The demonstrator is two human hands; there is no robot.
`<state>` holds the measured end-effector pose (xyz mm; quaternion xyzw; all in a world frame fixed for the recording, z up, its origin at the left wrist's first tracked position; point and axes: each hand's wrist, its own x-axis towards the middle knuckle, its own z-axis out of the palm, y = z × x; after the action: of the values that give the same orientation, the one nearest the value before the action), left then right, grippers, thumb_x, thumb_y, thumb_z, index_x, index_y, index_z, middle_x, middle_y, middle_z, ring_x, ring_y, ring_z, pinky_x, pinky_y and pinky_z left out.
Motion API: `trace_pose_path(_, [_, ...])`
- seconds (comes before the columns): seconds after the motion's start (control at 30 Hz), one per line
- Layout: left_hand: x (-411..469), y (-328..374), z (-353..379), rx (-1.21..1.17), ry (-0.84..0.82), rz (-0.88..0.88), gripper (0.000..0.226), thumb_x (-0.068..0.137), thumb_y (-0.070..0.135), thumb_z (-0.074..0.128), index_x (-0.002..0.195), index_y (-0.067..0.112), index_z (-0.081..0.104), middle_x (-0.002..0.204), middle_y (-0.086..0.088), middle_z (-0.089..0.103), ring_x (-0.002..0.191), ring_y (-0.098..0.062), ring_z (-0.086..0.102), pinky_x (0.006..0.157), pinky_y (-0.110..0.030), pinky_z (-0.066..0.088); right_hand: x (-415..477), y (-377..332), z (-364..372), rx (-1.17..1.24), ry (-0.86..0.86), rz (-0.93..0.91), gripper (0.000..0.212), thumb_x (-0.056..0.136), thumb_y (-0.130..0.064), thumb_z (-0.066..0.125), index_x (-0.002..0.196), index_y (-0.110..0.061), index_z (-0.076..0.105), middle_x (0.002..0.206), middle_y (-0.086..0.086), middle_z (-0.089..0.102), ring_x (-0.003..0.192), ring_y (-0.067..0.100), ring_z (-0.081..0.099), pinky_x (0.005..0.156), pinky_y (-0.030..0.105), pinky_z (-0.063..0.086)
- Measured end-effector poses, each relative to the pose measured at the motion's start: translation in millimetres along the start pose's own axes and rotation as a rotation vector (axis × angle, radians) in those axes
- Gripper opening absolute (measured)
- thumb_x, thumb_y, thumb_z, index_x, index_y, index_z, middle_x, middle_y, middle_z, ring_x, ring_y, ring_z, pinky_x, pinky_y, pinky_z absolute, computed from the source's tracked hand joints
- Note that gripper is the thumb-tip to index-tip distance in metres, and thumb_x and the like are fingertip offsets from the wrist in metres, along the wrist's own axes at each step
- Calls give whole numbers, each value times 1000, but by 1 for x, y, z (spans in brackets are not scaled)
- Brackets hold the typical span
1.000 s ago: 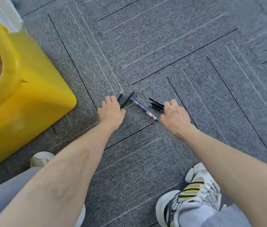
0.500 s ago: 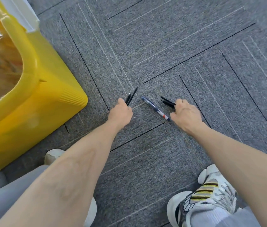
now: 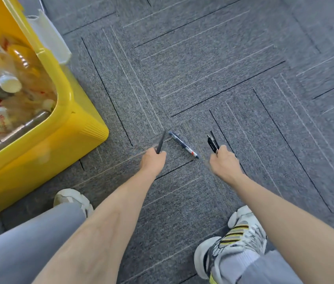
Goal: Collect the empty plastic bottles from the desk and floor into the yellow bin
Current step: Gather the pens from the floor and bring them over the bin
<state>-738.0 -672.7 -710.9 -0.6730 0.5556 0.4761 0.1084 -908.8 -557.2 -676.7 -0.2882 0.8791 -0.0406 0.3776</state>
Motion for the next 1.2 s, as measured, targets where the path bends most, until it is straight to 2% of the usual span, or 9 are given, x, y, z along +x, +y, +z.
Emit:
trace_pose_path(0.13, [11, 24, 28, -14, 57, -40, 41, 92, 47, 55, 111, 12, 59, 98, -10, 67, 74, -25, 59, 63, -30, 47, 5, 16, -9, 63, -4, 34, 23, 96, -26, 45, 106, -6, 45, 111, 24, 59, 92, 37, 54, 75, 39, 41])
trace_pose_path(0.27, [25, 51, 54, 10, 117, -97, 59, 90, 57, 55, 119, 6, 55, 114, -11, 63, 92, -28, 57, 77, -32, 47, 14, 34, -21, 157, -15, 56, 24, 93, -28, 49, 105, -7, 45, 106, 20, 58, 96, 38, 57, 81, 41, 48])
trace_pose_path(0.37, [28, 65, 66, 106, 159, -104, 57, 92, 53, 56, 121, 4, 54, 117, -14, 63, 100, -31, 59, 73, -34, 40, 20, 49, -29, 218, -27, 91, 23, 92, -27, 50, 104, -8, 46, 98, 14, 56, 88, 33, 53, 72, 35, 42])
trace_pose_path(0.57, [19, 72, 72, 209, 118, -45, 45, 97, 41, 50, 120, 3, 58, 114, -17, 65, 86, -30, 56, 70, -31, 39, 11, 73, -36, 331, -21, 188, 25, 90, -30, 53, 104, -9, 50, 99, 12, 59, 90, 32, 57, 72, 34, 43])
trace_pose_path(0.67, [-6, 69, 66, 179, 53, -25, 45, 96, 43, 46, 114, 3, 58, 101, -15, 66, 85, -30, 58, 68, -31, 42, -8, 74, -45, 329, -51, 173, 22, 89, -31, 55, 97, -11, 53, 87, 7, 61, 82, 30, 61, 68, 33, 47])
trace_pose_path(0.8, [-66, 68, 50, 58, -70, 46, 28, 99, 31, 48, 110, 6, 56, 71, -2, 62, 56, -18, 52, 48, -26, 38, -48, 56, -66, 323, -72, 124, 26, 90, -31, 54, 71, -13, 52, 68, 4, 58, 74, 29, 59, 60, 29, 42])
trace_pose_path(0.93, [-131, 71, 15, -85, -144, 91, 14, 100, 21, 46, 105, 9, 49, 66, -2, 53, 53, -15, 43, 47, -26, 33, -100, 21, -93, 202, -102, 14, 33, 92, -32, 55, 64, -17, 44, 78, 12, 60, 82, 32, 62, 68, 32, 44])
trace_pose_path(1.1, [-206, 58, -67, -208, -89, 117, 15, 100, 23, 45, 96, 9, 43, 66, -6, 49, 48, -20, 56, 50, -29, 45, -185, -34, -132, 201, -46, -98, 35, 92, -29, 54, 62, -17, 40, 64, 3, 52, 70, 26, 53, 64, 30, 40])
trace_pose_path(1.2, [-255, 43, -124, -278, -51, 130, 17, 99, 24, 44, 95, 7, 42, 60, -5, 42, 42, -20, 44, 50, -30, 41, -240, -69, -150, 209, -20, -184, 32, 92, -30, 53, 67, -13, 44, 71, 7, 57, 69, 26, 53, 62, 31, 39])
